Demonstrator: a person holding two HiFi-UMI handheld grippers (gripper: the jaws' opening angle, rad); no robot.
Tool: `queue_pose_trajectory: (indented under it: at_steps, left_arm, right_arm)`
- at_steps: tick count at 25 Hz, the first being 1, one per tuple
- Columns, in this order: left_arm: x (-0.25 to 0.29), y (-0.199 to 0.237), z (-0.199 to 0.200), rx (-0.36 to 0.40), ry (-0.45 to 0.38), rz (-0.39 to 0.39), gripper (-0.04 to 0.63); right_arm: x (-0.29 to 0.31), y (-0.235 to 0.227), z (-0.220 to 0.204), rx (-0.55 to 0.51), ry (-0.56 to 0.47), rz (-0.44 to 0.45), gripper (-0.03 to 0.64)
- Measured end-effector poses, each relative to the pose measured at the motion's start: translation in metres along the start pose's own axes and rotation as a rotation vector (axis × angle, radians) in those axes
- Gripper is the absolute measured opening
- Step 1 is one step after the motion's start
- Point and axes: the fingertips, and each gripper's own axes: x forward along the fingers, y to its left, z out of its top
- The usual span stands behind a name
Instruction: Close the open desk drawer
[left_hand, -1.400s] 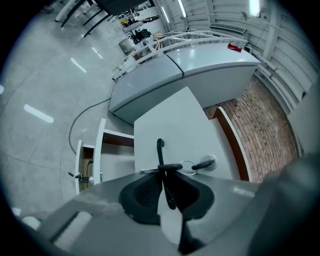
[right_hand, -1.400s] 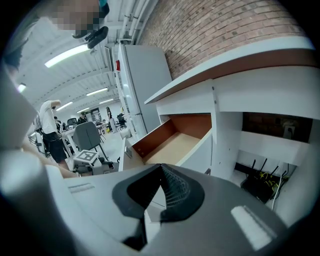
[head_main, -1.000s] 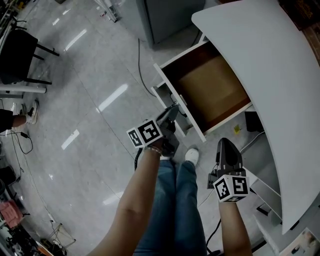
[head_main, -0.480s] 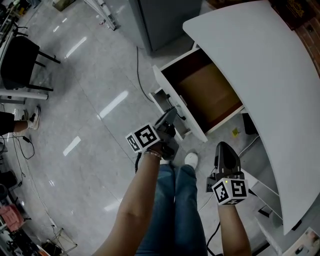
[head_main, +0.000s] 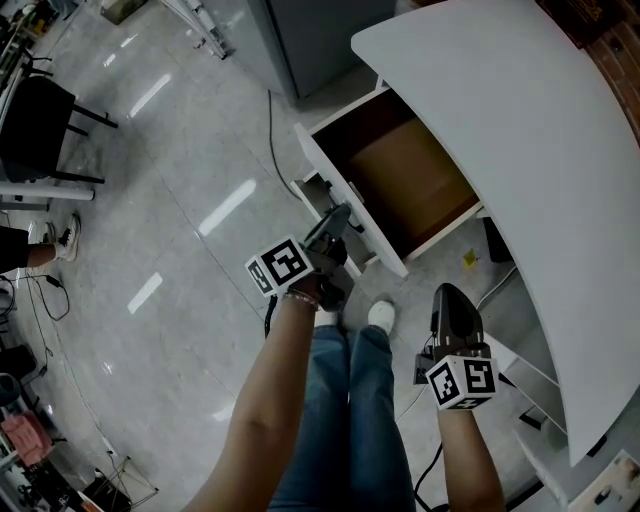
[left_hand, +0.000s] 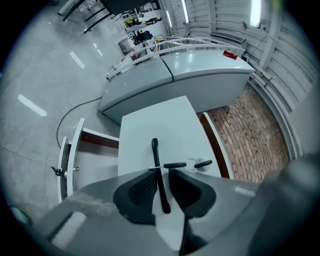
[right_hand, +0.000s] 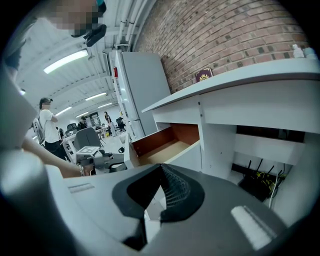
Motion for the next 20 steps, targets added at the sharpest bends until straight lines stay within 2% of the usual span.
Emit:
queue_pose_trajectory:
  at_steps: [8, 17, 20]
  left_arm:
    - [0.0004, 0.0024, 0.0007, 0.008, -0.012, 0.008, 0.061]
    - [0.0008, 0.002, -0.0003, -0.016, -0.032, 0.006, 0.058]
    - [0.0017, 0.0016, -0.0025, -0.027, -0.027, 0.028, 0.057]
  right_arm:
    - [-0.0009, -0.0062, 0.0018, 0.012, -0.012, -0.019, -0.002]
    - [0.0035, -0.0054, -0.0038, 0.028, -0.008, -0.029, -0.002]
    - [0.0037, -0.0054, -0.005, 0.025, -0.003, -0.03, -0.002]
